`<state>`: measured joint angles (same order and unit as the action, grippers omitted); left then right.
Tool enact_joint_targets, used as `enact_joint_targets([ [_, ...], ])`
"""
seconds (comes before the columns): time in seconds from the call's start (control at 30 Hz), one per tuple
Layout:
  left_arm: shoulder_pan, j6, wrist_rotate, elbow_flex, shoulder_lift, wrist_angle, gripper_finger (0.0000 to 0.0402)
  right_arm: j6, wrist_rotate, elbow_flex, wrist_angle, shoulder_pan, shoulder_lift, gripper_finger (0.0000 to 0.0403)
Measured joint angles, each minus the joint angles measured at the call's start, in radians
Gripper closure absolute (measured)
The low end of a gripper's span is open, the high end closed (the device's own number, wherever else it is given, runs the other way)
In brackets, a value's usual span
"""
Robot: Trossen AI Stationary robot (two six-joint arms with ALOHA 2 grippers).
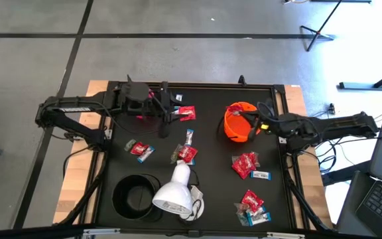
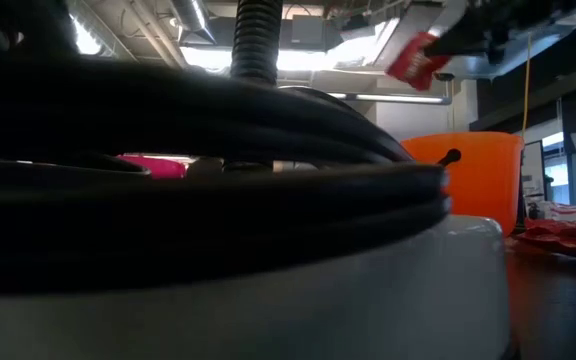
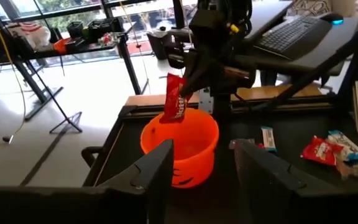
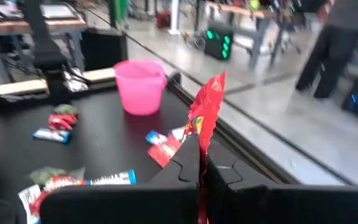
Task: Sort candy
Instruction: Put the red candy into the orange bucket
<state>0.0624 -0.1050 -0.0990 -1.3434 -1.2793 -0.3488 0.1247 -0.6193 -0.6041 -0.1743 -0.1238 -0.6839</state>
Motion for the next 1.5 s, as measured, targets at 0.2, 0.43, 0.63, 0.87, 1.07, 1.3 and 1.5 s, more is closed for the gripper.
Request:
enact_joint_targets([
  [0.2,-0.014,0.008,0.004,0.0,0.0,0.014,0.0239,0.175,-0.002,0.0,-0.238,0.0,0.082,0.0403],
  [0.43,-0.025,0.017,-0.041,0.001,0.0,-0.044,0.0239,0.323,0.002,0.0,-0.435,0.0,0.091,0.0403],
  [0.63,-0.025,0.025,-0.045,0.001,0.005,-0.053,0.0239,0.353,0.01,0.0,-0.491,0.0,0.091,0.0383],
  [0.87,-0.017,0.021,-0.135,0.002,0.009,-0.101,0.0239,0.342,0.006,0.0,-0.497,0.0,0.091,0.0305],
  [1.07,0.028,0.025,-0.152,0.002,0.054,-0.15,0.0239,0.282,0.009,0.0,-0.435,0.0,0.091,0.0256],
  [1.3,0.086,0.088,-0.156,-0.125,0.108,-0.42,0.0239,0.183,0.05,0.0,-0.338,-0.001,0.093,0.025],
  [1.5,0.058,0.202,-0.145,-0.122,0.082,-0.721,0.0239,0.142,0.054,0.0,-0.302,-0.001,0.094,0.0249],
])
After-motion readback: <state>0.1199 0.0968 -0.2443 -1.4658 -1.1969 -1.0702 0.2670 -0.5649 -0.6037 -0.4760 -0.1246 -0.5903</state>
